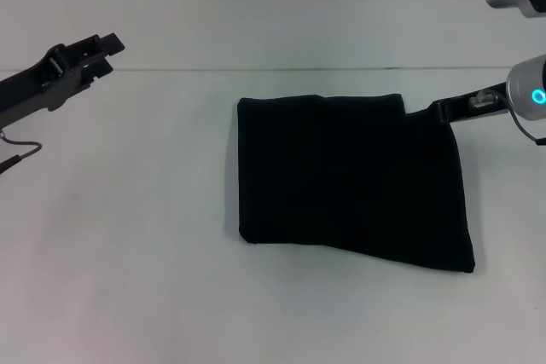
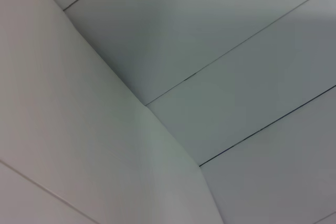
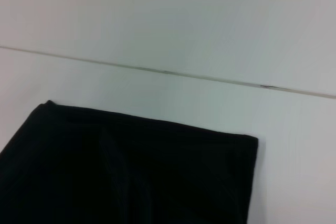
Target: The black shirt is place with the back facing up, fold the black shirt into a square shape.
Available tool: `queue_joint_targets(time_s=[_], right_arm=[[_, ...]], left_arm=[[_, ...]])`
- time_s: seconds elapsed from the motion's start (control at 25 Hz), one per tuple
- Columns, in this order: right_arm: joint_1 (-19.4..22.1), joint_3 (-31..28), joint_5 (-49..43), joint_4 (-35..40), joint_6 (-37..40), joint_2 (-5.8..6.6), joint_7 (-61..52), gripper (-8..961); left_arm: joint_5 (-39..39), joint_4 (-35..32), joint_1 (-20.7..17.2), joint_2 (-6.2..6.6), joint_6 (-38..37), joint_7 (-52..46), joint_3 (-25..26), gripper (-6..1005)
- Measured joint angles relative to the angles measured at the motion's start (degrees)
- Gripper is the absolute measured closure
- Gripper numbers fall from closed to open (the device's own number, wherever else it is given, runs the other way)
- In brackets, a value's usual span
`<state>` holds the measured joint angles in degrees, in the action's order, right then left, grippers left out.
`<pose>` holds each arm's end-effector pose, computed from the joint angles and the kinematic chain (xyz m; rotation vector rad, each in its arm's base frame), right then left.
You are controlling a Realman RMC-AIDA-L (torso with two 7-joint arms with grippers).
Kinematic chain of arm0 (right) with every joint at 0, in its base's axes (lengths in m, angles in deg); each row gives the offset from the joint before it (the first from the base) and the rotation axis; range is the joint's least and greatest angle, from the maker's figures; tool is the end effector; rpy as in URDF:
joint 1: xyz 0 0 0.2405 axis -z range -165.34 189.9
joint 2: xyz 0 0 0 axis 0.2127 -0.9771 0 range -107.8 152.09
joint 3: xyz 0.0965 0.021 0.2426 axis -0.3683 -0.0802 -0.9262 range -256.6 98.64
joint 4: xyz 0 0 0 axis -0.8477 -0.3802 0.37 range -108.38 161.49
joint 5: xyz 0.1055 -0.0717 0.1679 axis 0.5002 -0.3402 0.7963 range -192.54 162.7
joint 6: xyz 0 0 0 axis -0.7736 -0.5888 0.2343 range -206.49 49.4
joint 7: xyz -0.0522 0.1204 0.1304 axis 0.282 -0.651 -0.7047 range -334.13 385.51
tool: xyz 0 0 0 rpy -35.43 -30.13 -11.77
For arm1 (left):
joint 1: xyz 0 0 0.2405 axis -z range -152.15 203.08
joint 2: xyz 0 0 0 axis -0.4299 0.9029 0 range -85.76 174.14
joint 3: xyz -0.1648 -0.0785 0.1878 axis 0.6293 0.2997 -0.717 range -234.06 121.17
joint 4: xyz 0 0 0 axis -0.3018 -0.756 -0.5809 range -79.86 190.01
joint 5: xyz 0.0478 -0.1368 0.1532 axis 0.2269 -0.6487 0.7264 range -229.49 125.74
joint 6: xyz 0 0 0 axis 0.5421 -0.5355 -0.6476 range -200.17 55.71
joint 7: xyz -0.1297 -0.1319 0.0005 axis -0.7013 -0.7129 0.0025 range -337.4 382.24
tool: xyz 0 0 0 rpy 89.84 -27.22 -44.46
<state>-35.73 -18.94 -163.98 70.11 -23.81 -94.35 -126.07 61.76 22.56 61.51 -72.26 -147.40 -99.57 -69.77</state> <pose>0.2372 0.4836 -0.0233 -2.1241 1.2403 -0.0186 -0.2845 0.4265 0.0441 -1.8119 -1.6242 -1.1982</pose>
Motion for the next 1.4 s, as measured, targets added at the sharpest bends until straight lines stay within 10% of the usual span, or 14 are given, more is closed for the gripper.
queue_joint_targets(time_s=[0.24, 0.8, 1.4], right_arm=[[-1.0, -0.7, 0.0, -3.1, -1.3, 0.54, 0.4, 938], [-0.5, -6.2, 2.3, -5.1, -3.8, 1.9, -0.8, 524], [0.2, -11.8, 12.0, -4.9, 8.5, 3.12, 12.4, 537]], left_arm=[[0.0, 0.1, 0.0, 0.0, 0.0, 0.0, 0.1, 458], [0.0, 0.2, -0.7, -0.17, 0.0, 0.0, 0.2, 458], [-0.9, 0.2, -0.6, -0.1, 0.2, 0.6, 0.2, 458]])
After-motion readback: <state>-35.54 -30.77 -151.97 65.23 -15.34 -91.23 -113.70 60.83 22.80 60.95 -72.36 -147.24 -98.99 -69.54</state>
